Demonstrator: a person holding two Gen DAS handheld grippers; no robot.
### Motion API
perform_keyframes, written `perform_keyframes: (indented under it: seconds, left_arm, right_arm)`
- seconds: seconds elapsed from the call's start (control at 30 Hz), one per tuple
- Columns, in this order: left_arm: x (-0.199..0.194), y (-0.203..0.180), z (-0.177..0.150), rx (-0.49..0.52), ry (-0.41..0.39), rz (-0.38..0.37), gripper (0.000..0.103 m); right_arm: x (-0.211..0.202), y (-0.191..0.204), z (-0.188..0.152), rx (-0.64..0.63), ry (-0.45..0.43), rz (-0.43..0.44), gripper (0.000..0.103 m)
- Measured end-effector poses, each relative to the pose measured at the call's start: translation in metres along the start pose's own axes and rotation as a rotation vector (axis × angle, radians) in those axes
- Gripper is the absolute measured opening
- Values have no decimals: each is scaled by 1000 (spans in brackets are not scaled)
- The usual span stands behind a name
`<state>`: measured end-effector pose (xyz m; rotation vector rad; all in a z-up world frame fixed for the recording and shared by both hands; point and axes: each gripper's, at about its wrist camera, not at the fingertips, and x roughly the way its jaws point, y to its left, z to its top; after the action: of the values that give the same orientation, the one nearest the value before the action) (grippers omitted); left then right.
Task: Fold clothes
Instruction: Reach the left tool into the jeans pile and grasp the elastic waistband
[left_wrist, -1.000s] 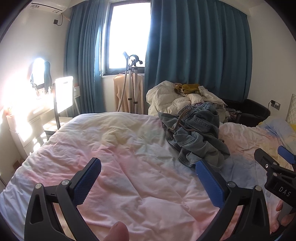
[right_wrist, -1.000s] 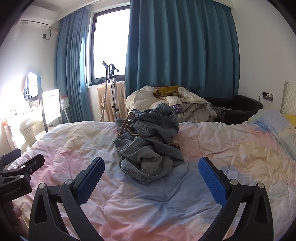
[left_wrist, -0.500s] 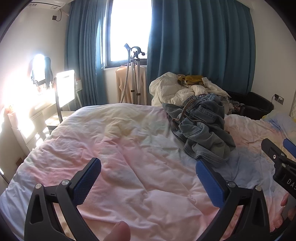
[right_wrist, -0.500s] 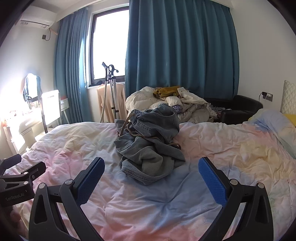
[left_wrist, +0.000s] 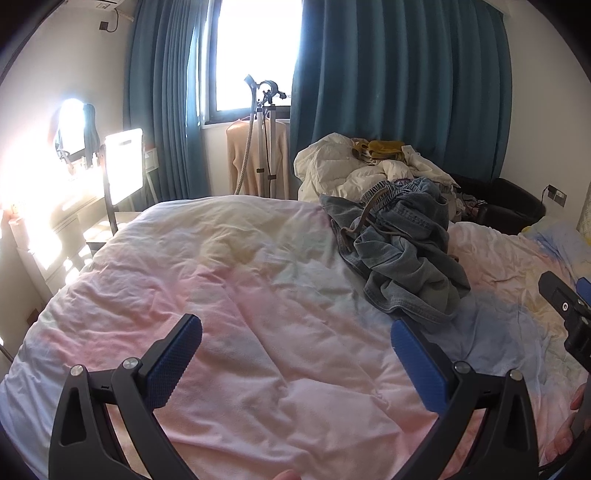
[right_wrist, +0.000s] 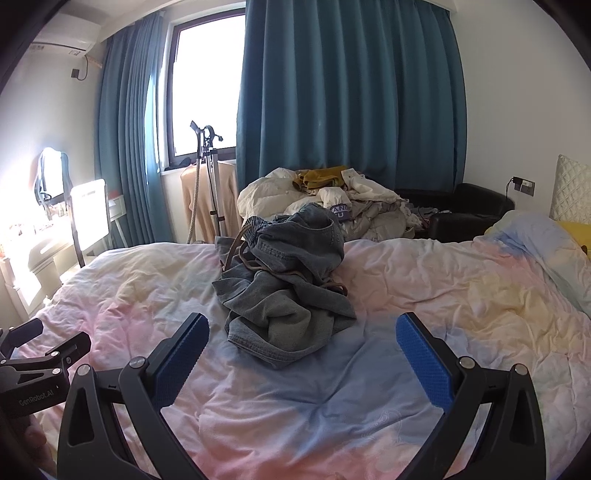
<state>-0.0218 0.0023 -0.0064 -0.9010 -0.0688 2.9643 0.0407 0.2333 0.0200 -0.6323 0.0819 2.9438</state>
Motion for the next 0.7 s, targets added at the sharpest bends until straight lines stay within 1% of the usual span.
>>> perform_keyframes:
  seconds: [0.1, 0.2, 0.3, 0.43, 0.53, 0.63, 0.7]
  left_arm:
    - [13, -6, 17, -35, 27, -77, 103]
    - [34, -23, 40, -50, 44, -136, 103]
    - [66, -45, 66, -74, 92, -218, 103]
    - [115, -81, 99, -87, 134, -293, 103]
    - [154, -105, 119, -111, 156, -320, 103]
    - [192, -121, 137, -149, 161, -312, 103]
    - [217, -123, 148, -215, 158, -303, 103]
  right_arm:
    - [1, -9, 3, 22, 1, -4, 103]
    - [2, -21, 5, 51, 6, -15, 103]
    - [4, -36, 7, 78, 7, -33, 103]
    - [12, -55, 8, 109, 8, -58, 103]
    - [21, -63, 4, 134, 22, -48, 103]
    - [33, -66, -3, 143, 40, -30, 103]
    - [42, -68, -8, 149, 54, -19, 103]
